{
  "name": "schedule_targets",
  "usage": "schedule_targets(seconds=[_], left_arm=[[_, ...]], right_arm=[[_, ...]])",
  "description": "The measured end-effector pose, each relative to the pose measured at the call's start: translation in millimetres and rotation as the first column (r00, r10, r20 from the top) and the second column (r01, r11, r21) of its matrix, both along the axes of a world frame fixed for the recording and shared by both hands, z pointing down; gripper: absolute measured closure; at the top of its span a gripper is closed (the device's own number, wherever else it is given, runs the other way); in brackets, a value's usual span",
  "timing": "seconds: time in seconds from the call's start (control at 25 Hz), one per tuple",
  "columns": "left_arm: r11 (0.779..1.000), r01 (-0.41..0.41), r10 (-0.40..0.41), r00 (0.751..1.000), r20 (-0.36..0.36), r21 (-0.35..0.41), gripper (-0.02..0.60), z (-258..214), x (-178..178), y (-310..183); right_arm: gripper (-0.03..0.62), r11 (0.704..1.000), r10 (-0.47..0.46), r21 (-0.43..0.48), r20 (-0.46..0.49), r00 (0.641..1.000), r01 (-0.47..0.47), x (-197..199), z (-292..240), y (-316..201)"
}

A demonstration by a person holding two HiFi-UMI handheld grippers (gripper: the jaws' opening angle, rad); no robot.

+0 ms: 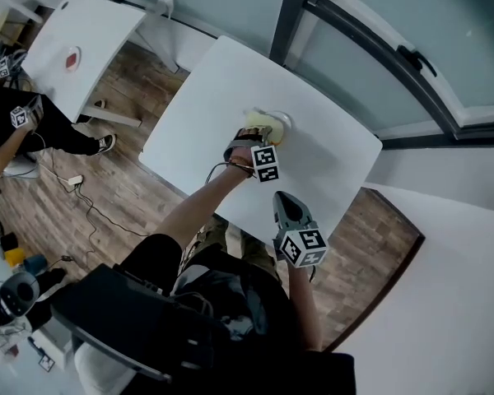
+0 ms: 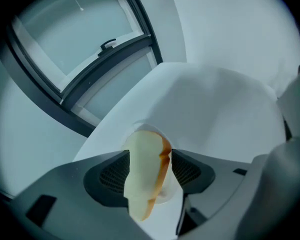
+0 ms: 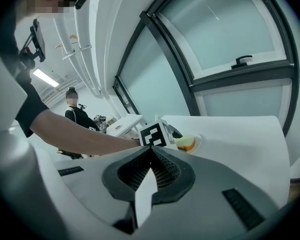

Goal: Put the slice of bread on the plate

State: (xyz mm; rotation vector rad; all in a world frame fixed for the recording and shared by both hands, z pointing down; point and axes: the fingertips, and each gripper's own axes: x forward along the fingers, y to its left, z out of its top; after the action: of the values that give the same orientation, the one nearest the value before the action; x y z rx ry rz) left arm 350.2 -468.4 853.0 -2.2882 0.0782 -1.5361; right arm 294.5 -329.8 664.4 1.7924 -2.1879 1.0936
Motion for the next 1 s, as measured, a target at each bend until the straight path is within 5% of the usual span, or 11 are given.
schedule_targets(seconds=[0.2, 0.32, 0.48, 0.64, 0.76, 0.84, 0.92, 1.0], left_arm=[[0.99, 0.02, -0.035, 0.993, -0.113, -0.138, 0.304, -27.4, 9.4, 20.9], [0.96, 0.125, -0.181, 0.96, -0.212, -0.251, 0.336, -53.0, -1.7, 23.3], [0.886, 0.202, -0.364, 0.86, -0.358, -0.417, 0.575, -101.0, -30.9, 37.5], [0.817, 0.226, -0.507, 0.718, -0.476, -0.53, 0.575, -158.0, -60.6, 53.9], [0.762, 0.31, -0.622, 0.595, -0.509, -0.568, 0.575, -191.0, -94.2, 67.5], [0.741, 0.342, -0.659, 0.535, -0.529, -0.578, 0.575, -208.0, -112.4, 78.3], [0.751, 0.347, -0.654, 0.512, -0.557, -0.562, 0.575, -219.4, -118.9, 84.9], [0.764, 0.34, -0.638, 0.521, -0.567, -0.548, 0.575, -222.6, -119.0, 89.9]], right_arm=[[0.585, 1.0, -0.017, 0.01, 0.015, 1.0, 0.017, -1.9, -2.4, -3.0], [0.585, 0.999, -0.005, 0.037, 0.003, 1.0, 0.004, 3.6, -8.9, -6.1], [0.585, 0.997, 0.035, 0.07, -0.029, 0.999, -0.033, 14.9, -19.5, -12.8], [0.585, 0.991, 0.062, 0.121, -0.074, 0.995, -0.053, 22.5, -33.0, -19.4], [0.585, 0.983, 0.107, 0.16, -0.13, 0.986, -0.086, 23.8, -43.3, -14.9], [0.585, 0.974, 0.147, 0.194, -0.149, 0.978, -0.116, 23.0, -51.9, -11.9], [0.585, 0.967, 0.17, 0.22, -0.173, 0.97, -0.13, 23.5, -58.7, -12.9], [0.585, 0.967, 0.165, 0.225, -0.2, 0.966, -0.119, 21.8, -61.1, -13.9]])
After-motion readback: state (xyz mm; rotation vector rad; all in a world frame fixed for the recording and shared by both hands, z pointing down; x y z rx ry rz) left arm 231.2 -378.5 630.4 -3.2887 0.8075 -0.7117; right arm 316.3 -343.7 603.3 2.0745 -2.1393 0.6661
